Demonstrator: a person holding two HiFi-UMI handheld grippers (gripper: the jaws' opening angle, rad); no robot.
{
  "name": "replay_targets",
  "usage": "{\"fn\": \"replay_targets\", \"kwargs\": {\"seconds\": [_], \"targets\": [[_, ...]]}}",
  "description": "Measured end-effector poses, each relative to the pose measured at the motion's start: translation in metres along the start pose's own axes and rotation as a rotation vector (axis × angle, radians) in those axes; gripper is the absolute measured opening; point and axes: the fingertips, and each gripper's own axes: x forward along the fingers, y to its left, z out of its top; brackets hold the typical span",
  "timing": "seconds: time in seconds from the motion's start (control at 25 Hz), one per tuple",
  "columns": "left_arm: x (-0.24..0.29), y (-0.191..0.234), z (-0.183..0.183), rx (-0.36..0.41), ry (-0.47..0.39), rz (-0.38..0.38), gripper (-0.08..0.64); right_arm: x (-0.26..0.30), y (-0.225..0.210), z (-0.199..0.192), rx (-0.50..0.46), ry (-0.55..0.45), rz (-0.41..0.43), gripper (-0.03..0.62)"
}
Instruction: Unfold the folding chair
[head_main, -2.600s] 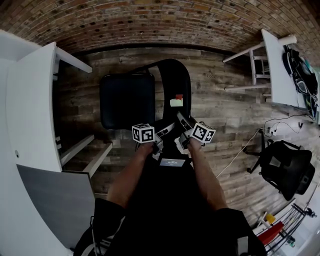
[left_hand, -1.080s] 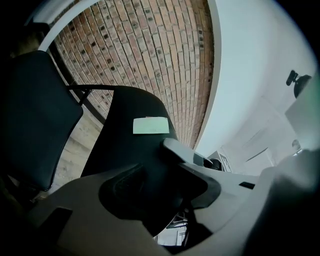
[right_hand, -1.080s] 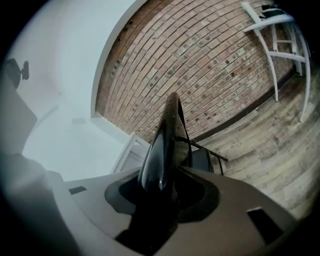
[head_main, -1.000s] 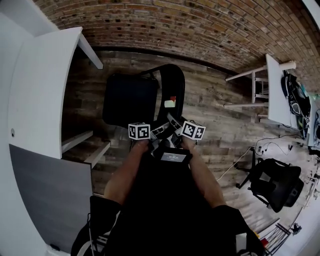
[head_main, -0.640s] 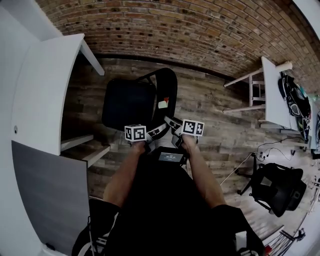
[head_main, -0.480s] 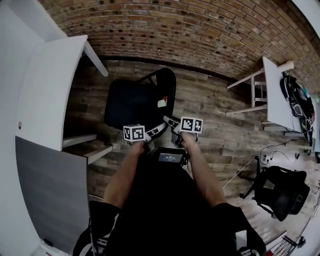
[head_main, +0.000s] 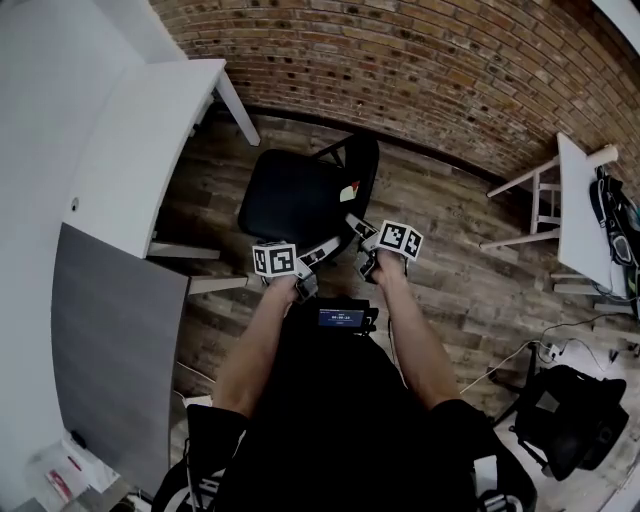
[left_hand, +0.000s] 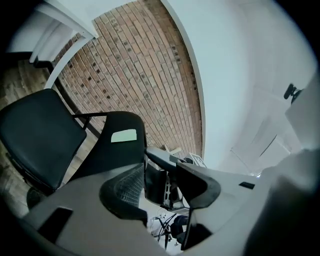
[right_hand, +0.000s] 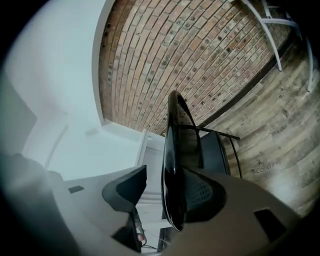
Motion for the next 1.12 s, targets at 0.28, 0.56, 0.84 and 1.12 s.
{"fn": "replay_targets", "kwargs": {"seconds": [0.28,0.56,0.84,1.12], "targets": [[-0.015,-0.01,-0.008,-0.004,-0.031,0.019,0.215,-0.015,0.008,0.001,-0.033,-0.039,0.003,0.222],[-0.021,-0.024,-0.007,0.015,-0.005,-0.041,0.215,-0.035,0.03,-0.024,-0.097,0.045,0.053,0.219],[-0.04,-0.039,-0.016,0.045,0.021,-0.116,0.212,-0.049,0.098,-0.066,-0.204,0.079,0.222,0.176],[-0.084,-0.068,-0.022,0.032,0.063,-0.198,0.207,-0.058,0.139,-0.106,-0.239,0.06,0.255,0.067]]}}
